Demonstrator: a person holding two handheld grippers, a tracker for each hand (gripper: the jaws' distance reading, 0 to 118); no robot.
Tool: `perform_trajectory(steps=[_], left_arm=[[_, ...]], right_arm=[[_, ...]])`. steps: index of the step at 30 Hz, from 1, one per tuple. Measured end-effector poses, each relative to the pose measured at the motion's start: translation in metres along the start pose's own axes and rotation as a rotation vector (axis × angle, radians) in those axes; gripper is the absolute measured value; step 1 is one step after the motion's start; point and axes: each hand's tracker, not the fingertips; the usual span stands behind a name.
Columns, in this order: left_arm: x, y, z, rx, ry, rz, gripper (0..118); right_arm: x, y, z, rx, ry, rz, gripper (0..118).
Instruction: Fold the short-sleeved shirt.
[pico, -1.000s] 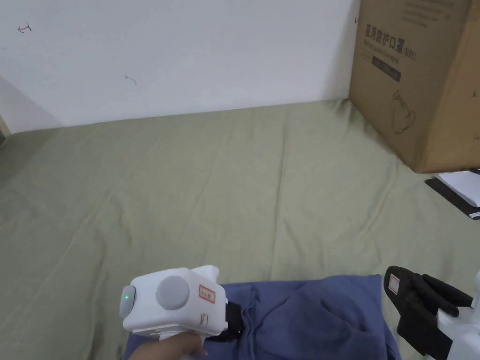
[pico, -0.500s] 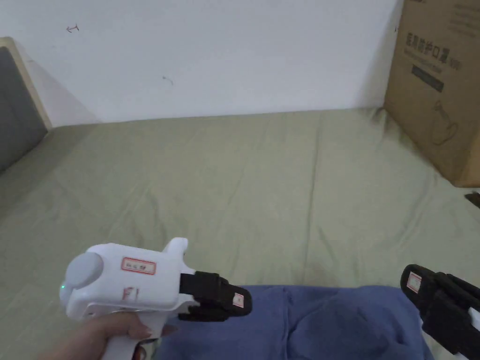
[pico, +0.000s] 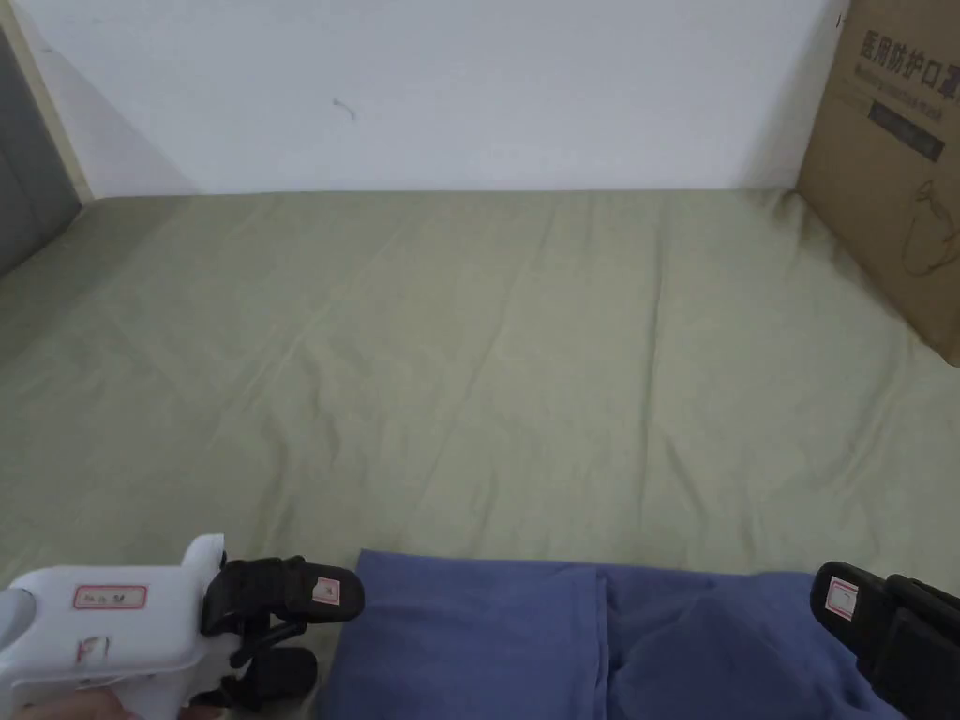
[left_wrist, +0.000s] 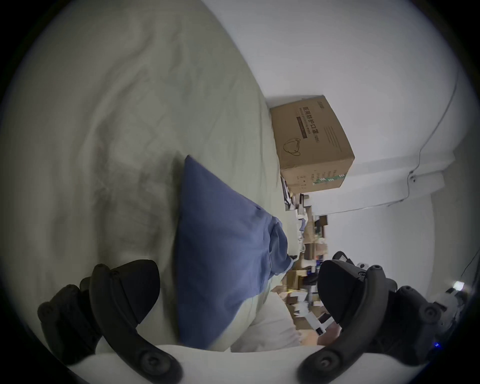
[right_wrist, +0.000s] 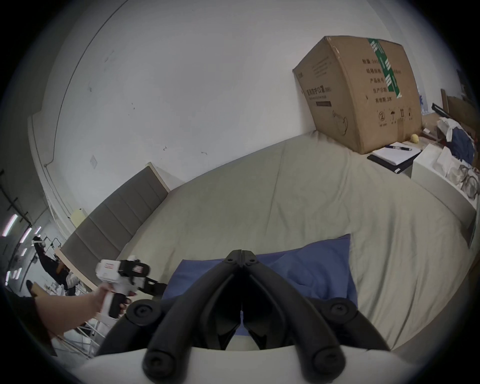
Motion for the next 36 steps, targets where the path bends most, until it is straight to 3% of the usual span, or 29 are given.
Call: perform_trajectory(steps=[3,5,10,11,12,13,14,15,16,17,20,22,25,28,32,34,36], left_arm=[[-0.022,-0.001,-0.034,-0.123,-0.219,0.152,118],[-0.019,-0.001,-0.058,-0.144,-0.366,0.156,118],[-0.012,0.008,-0.067,-0.126,-0.239,0.067,114],[-0.012,0.008,-0.063,-0.128,-0.208,0.048,84],[-0.012,0.009,-0.059,-0.118,-0.164,0.027,30],[-0.013,0.011,-0.053,-0.095,-0.029,-0.022,9],[-0.017,0.008,-0.055,-0.085,0.208,-0.082,9],[-0.03,0.003,-0.049,-0.089,0.273,-0.082,9],[-0.021,0.002,-0.048,-0.048,0.021,0.021,9],[-0.012,0.001,-0.048,-0.041,0.099,0.013,9],[0.036,-0.002,-0.048,-0.06,0.324,-0.209,9],[0.074,-0.008,-0.042,-0.057,0.381,-0.322,9],[0.111,-0.011,-0.018,-0.042,0.585,-0.34,9],[0.143,-0.015,0.006,-0.016,0.848,-0.367,9],[0.168,-0.015,0.023,0.001,1.058,-0.484,9],[0.173,-0.013,0.015,0.043,1.103,-0.492,9],[0.18,-0.016,-0.003,0.02,1.022,-0.485,9]], right_arm=[[-0.005,0.003,-0.006,-0.013,0.003,0.019,0],[-0.011,0.003,-0.011,-0.021,0.004,0.032,0],[-0.013,0.001,-0.019,-0.051,0.004,0.037,0],[-0.013,0.0,-0.019,-0.054,0.003,0.036,0],[-0.013,-0.001,-0.019,-0.058,0.002,0.033,0],[-0.008,-0.004,-0.02,-0.061,0.001,0.027,0],[-0.006,-0.005,-0.019,-0.066,-0.002,0.019,0],[-0.005,-0.007,-0.018,-0.068,-0.004,0.01,0],[-0.005,-0.007,-0.016,-0.07,-0.007,0.0,0],[-0.005,-0.008,-0.013,-0.072,-0.006,-0.008,0],[-0.003,-0.004,-0.002,-0.09,0.013,-0.07,0],[-0.002,0.001,0.008,-0.077,0.042,-0.069,0],[0.0,0.009,0.021,-0.039,0.024,-0.031,0],[0.01,0.015,0.035,-0.003,0.047,-0.054,0],[0.025,0.014,0.047,0.017,0.048,-0.083,0],[0.033,0.013,0.051,0.013,0.042,-0.096,0],[0.04,0.012,0.055,0.014,0.035,-0.11,0]])
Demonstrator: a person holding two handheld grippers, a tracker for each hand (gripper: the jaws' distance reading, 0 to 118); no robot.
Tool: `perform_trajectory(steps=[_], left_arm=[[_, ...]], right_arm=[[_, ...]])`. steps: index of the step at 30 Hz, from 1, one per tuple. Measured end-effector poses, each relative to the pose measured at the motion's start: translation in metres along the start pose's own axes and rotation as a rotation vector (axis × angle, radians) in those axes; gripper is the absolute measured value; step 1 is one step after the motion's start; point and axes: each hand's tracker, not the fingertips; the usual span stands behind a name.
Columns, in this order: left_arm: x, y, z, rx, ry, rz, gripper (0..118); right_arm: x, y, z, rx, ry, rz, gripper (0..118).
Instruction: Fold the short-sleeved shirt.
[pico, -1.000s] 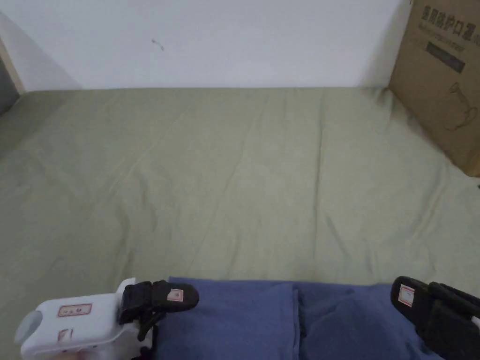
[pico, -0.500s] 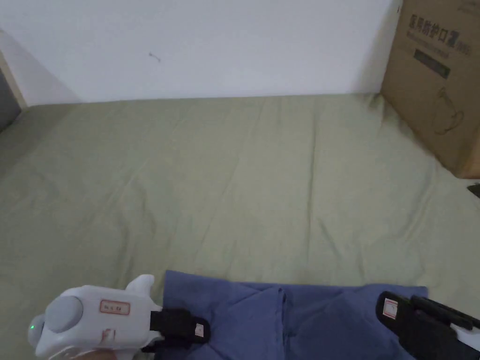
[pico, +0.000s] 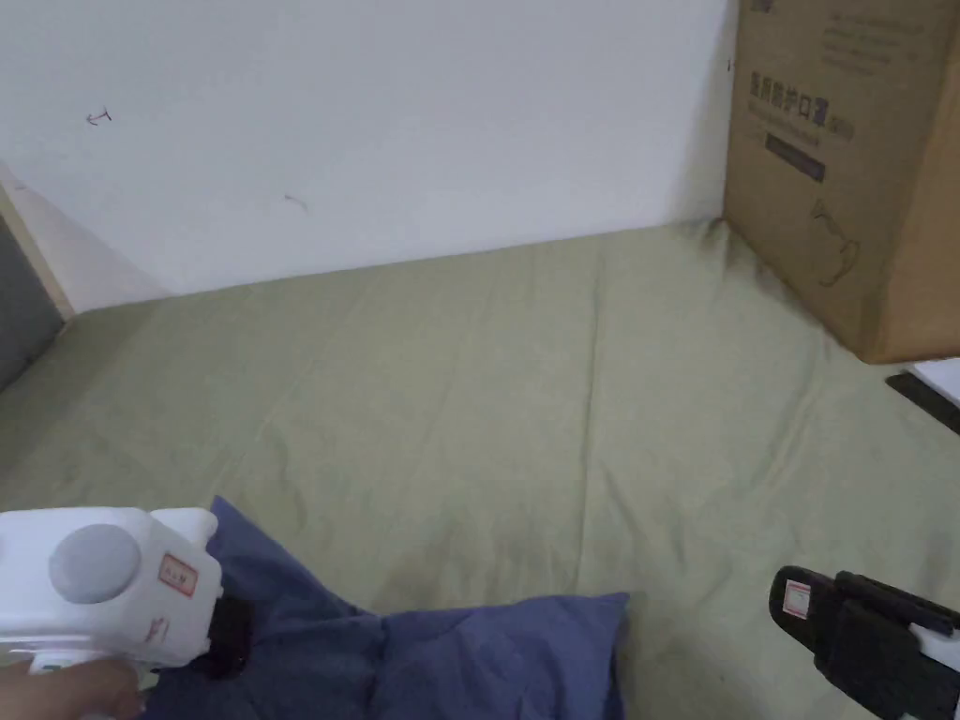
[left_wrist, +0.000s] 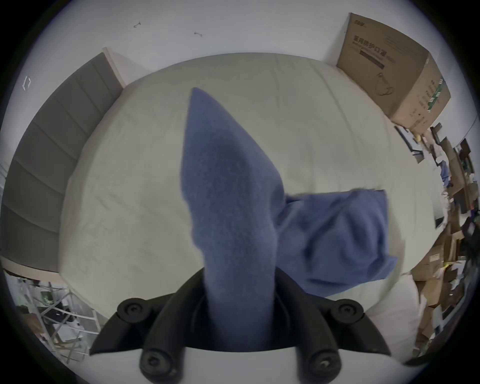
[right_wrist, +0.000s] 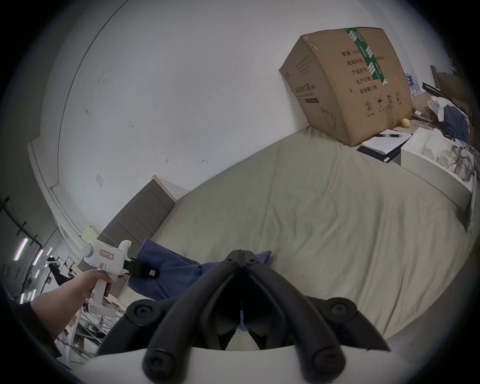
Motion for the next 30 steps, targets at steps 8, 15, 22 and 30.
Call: perform_trajectory(steps=[8,15,22,30], left_arm=[[0.126,0.012,-0.061,-0.187,-0.466,0.114,25],[0.173,0.002,-0.086,-0.202,-0.758,0.309,116],[0.125,0.007,-0.026,0.054,-0.619,0.159,110],[0.17,-0.012,-0.048,0.093,-0.382,-0.189,0]], right_arm=[[0.022,0.004,0.016,0.03,-0.039,-0.046,0],[0.028,0.004,0.017,0.02,-0.057,-0.064,0],[0.03,0.001,0.01,0.007,-0.053,-0.063,0],[0.027,-0.004,0.008,-0.008,-0.044,-0.085,0]])
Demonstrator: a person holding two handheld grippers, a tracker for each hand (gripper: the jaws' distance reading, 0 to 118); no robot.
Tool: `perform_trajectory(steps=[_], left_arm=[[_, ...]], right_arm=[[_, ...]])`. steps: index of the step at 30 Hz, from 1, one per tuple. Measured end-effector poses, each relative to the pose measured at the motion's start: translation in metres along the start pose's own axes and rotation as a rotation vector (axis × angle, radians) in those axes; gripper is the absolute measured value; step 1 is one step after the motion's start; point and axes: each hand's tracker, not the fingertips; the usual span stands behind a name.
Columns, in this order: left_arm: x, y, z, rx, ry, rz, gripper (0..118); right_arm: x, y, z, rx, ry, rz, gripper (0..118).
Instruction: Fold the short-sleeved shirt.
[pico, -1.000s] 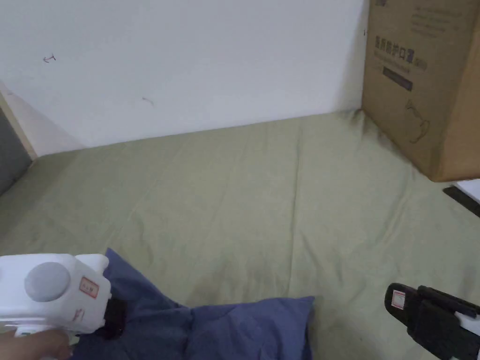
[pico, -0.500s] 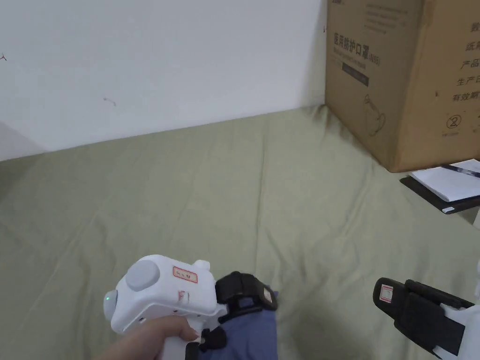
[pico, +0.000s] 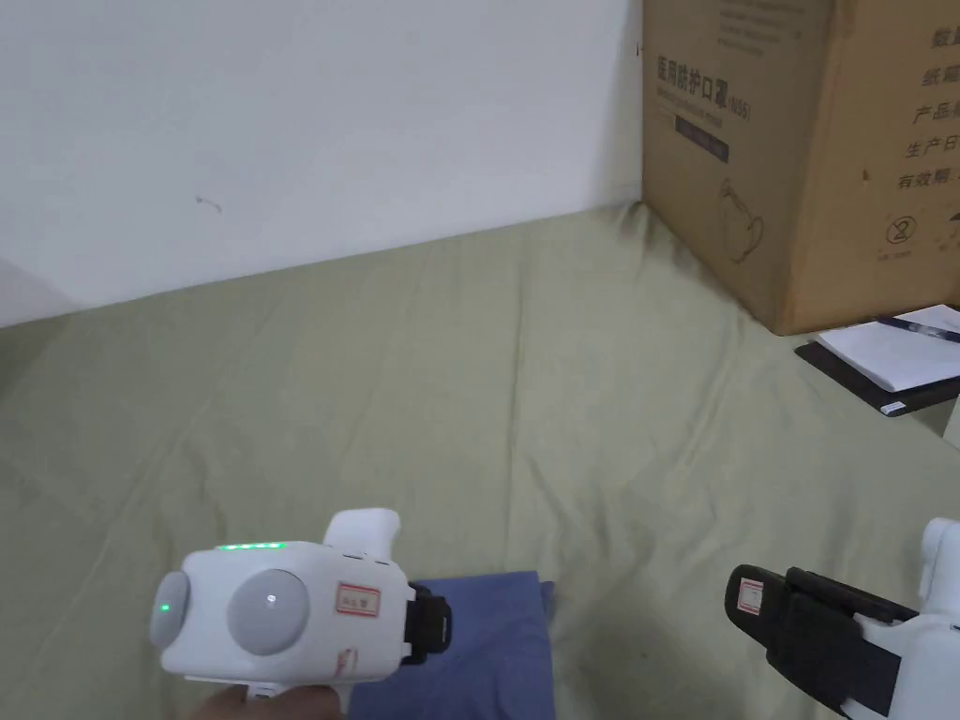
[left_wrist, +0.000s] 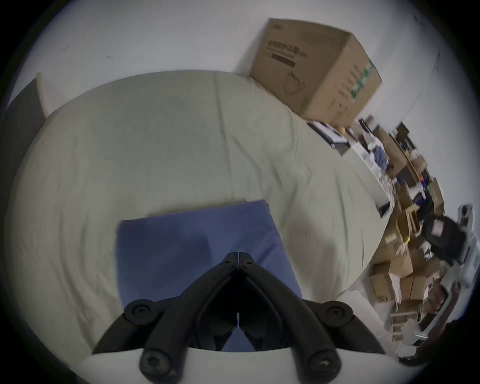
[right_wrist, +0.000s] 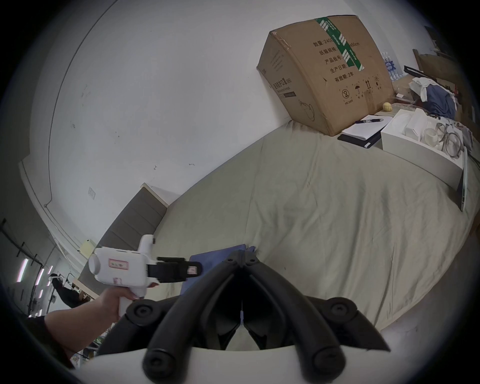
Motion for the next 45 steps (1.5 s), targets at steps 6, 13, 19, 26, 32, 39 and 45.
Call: perform_trajectory(steps=[6,13,19,26,32,39,45], left_arm=[[0.032,-0.018,-0.063,-0.145,-0.023,0.014,0],[0.022,-0.023,-0.04,0.073,-0.426,0.24,0],[0.013,-0.042,0.111,0.663,-0.269,0.054,0],[0.011,-0.109,0.223,1.114,0.364,-0.095,0],[0.011,-0.149,0.213,1.141,0.574,-0.085,0],[0.009,-0.175,0.189,1.112,0.566,-0.102,0],[0.011,-0.176,0.189,1.107,0.548,-0.082,0]], right_arm=[[0.002,0.0,-0.001,-0.006,-0.013,0.007,0],[-0.01,-0.003,-0.001,-0.022,0.003,0.006,0],[-0.042,0.007,0.021,0.07,0.093,0.065,0],[-0.109,0.004,0.048,0.39,0.102,0.41,0],[-0.138,-0.042,0.034,0.694,-0.238,0.602,0],[-0.118,-0.056,0.024,0.622,-0.39,0.538,0],[-0.107,-0.055,0.03,0.605,-0.418,0.514,0]])
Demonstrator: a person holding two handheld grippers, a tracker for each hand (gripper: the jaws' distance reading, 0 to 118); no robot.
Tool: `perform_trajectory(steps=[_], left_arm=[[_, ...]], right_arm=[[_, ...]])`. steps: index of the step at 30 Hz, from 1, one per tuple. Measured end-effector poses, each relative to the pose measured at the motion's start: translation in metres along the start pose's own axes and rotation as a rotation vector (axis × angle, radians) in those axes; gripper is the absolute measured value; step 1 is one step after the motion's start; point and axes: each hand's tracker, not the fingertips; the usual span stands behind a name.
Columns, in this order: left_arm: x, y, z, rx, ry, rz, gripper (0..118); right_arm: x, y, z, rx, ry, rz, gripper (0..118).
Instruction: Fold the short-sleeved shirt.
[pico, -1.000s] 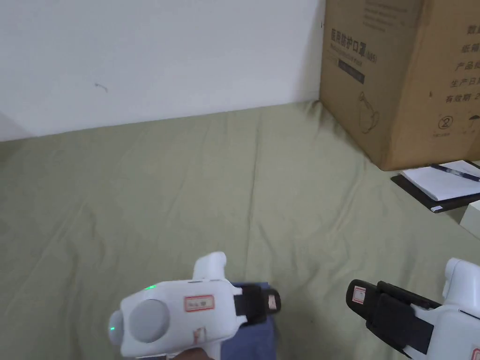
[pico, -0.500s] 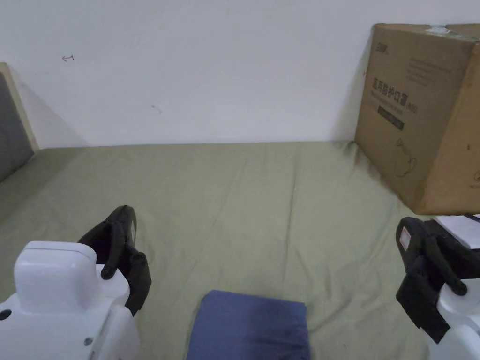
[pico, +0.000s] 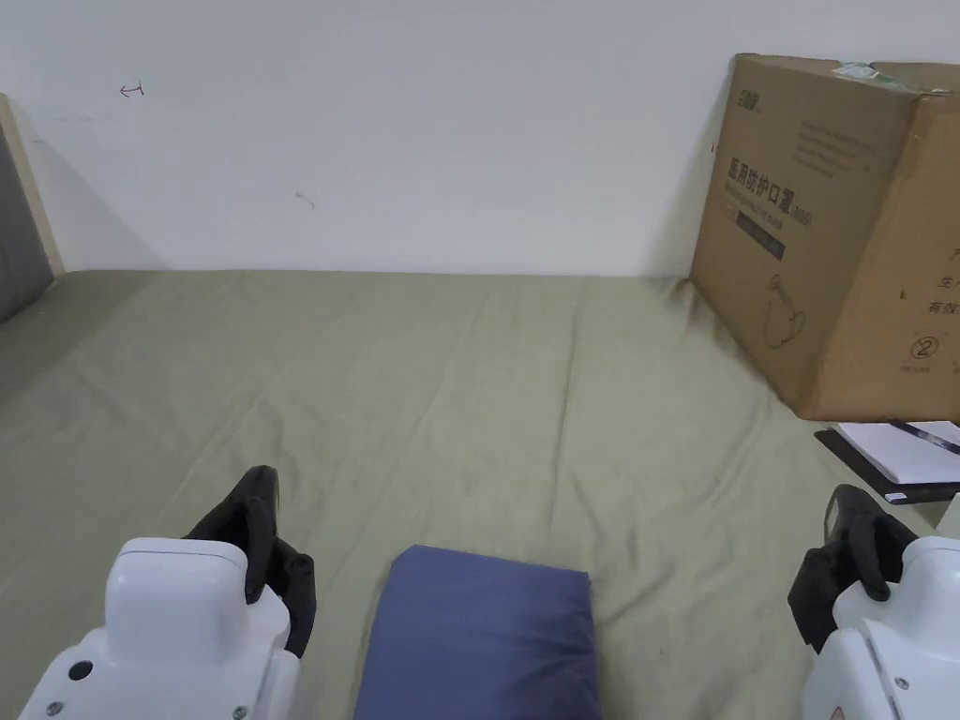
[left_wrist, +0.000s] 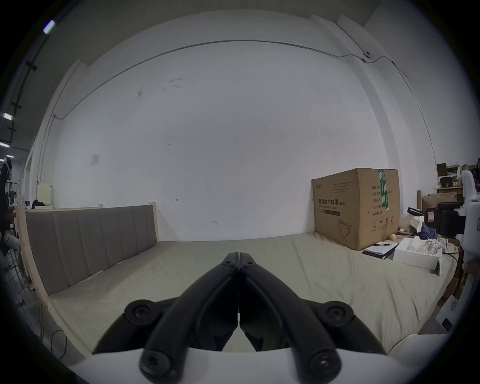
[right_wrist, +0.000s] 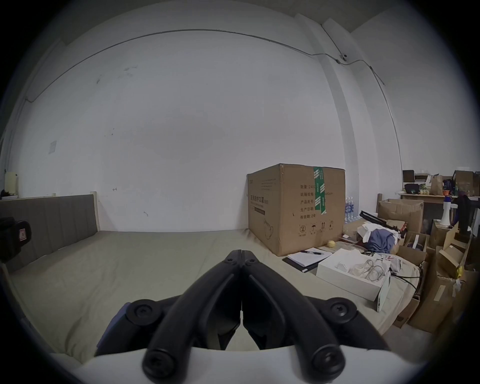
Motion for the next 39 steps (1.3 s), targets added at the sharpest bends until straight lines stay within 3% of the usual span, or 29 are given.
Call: perform_trajectory(steps=[6,7,10,12,14,17,19,21,22,24,26,27,28,30,31,32,34,36,37,39], left_arm=[[-0.003,-0.002,-0.001,-0.012,0.023,0.016,0],[-0.007,0.0,-0.001,-0.017,0.024,0.023,0],[-0.023,0.003,-0.007,-0.051,-0.099,0.098,0],[-0.031,0.004,-0.018,-0.121,-0.166,0.125,0],[-0.034,0.0,-0.032,-0.227,-0.189,0.141,0],[-0.044,-0.017,-0.051,-0.344,-0.247,0.239,0],[-0.052,-0.033,-0.064,-0.417,-0.265,0.312,0],[-0.063,-0.051,-0.084,-0.512,-0.295,0.4,0],[-0.069,-0.062,-0.095,-0.564,-0.318,0.453,0],[-0.084,-0.087,-0.124,-0.675,-0.409,0.602,0],[-0.098,-0.121,-0.162,-0.825,-0.55,0.804,6],[-0.104,-0.137,-0.177,-0.882,-0.626,0.908,10],[-0.107,-0.156,-0.193,-0.939,-0.698,1.003,22],[-0.107,-0.186,-0.216,-1.002,-0.782,1.092,89],[-0.099,-0.2,-0.223,-1.044,-0.835,1.133,111],[-0.096,-0.213,-0.229,-1.058,-0.858,1.197,118],[-0.084,-0.238,-0.246,-1.144,-0.845,1.298,118],[-0.061,-0.238,-0.245,-1.156,-0.981,1.383,118],[-0.047,-0.232,-0.25,-1.166,-1.07,1.389,118],[-0.035,-0.246,-0.267,-1.259,-1.12,1.262,118]], right_arm=[[0.003,0.004,-0.003,-0.019,-0.021,0.003,0],[0.002,0.009,-0.003,-0.01,0.029,0.007,0],[-0.009,0.017,-0.022,-0.091,0.463,0.085,0],[-0.027,0.012,-0.06,-0.398,0.663,0.111,0],[-0.049,-0.015,-0.104,-0.735,0.671,0.121,0],[-0.072,-0.074,-0.154,-1.033,0.621,0.182,0],[-0.081,-0.113,-0.178,-1.139,0.634,0.219,0],[-0.086,-0.138,-0.192,-1.221,0.578,0.288,0],[-0.085,-0.146,-0.191,-1.246,0.589,0.284,0],[-0.085,-0.15,-0.191,-1.218,0.614,0.268,0],[-0.087,-0.146,-0.186,-1.207,0.634,0.31,0],[-0.088,-0.146,-0.186,-1.202,0.642,0.326,0],[-0.087,-0.146,-0.186,-1.199,0.645,0.328,0],[-0.086,-0.147,-0.184,-1.193,0.644,0.326,0],[-0.087,-0.147,-0.181,-1.189,0.641,0.328,0],[-0.089,-0.148,-0.18,-1.184,0.639,0.336,0],[-0.091,-0.148,-0.178,-1.169,0.643,0.374,0],[-0.093,-0.15,-0.176,-1.156,0.654,0.409,0],[-0.093,-0.15,-0.175,-1.151,0.657,0.419,0],[-0.095,-0.155,-0.177,-1.145,0.662,0.44,0]])
